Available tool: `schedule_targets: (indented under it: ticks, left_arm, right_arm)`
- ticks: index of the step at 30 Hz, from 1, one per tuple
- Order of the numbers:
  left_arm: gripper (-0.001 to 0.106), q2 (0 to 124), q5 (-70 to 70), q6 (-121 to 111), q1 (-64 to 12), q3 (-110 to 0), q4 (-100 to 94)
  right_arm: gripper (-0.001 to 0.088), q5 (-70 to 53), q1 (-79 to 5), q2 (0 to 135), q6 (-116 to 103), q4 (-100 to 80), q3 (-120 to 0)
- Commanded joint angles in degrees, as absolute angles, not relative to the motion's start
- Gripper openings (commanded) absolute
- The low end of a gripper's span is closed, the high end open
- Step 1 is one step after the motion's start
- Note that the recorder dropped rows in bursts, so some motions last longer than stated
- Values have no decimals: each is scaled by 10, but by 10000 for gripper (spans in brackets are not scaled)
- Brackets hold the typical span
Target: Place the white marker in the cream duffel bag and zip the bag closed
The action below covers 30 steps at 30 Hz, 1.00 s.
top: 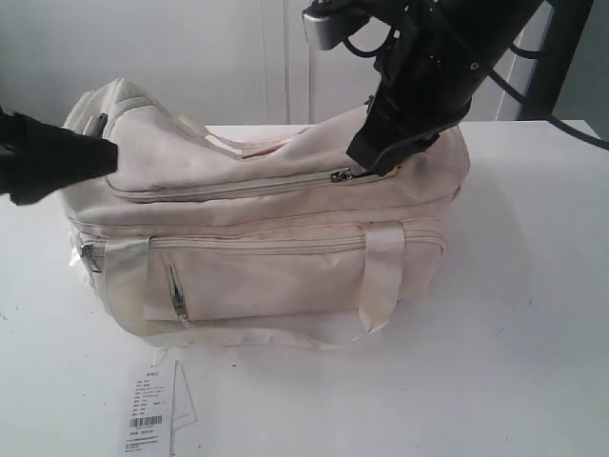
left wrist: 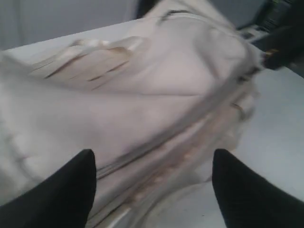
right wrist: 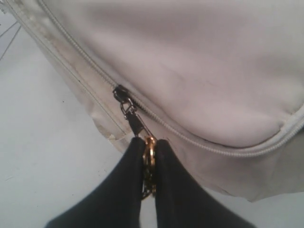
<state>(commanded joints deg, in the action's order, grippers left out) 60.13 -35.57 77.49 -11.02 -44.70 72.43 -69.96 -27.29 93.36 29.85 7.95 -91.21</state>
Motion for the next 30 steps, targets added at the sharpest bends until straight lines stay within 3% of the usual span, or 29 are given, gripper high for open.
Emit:
schedule_targets:
  ticks: [7, 15, 22, 30]
  left_arm:
    - [705, 601, -339, 854, -190, -447, 762]
    - [698, 603, -326, 827, -209, -456, 699]
    - [664, 646, -280, 659, -209, -550, 548]
    - [657, 726, -413, 573, -224, -666, 401]
  right_arm:
    - [0, -700, -273, 934, 302, 79, -912]
    - [0, -700, -273, 934, 302, 79, -912]
    - [0, -700, -273, 934, 302, 79, -912]
    - [0, -700, -273, 934, 302, 79, -912]
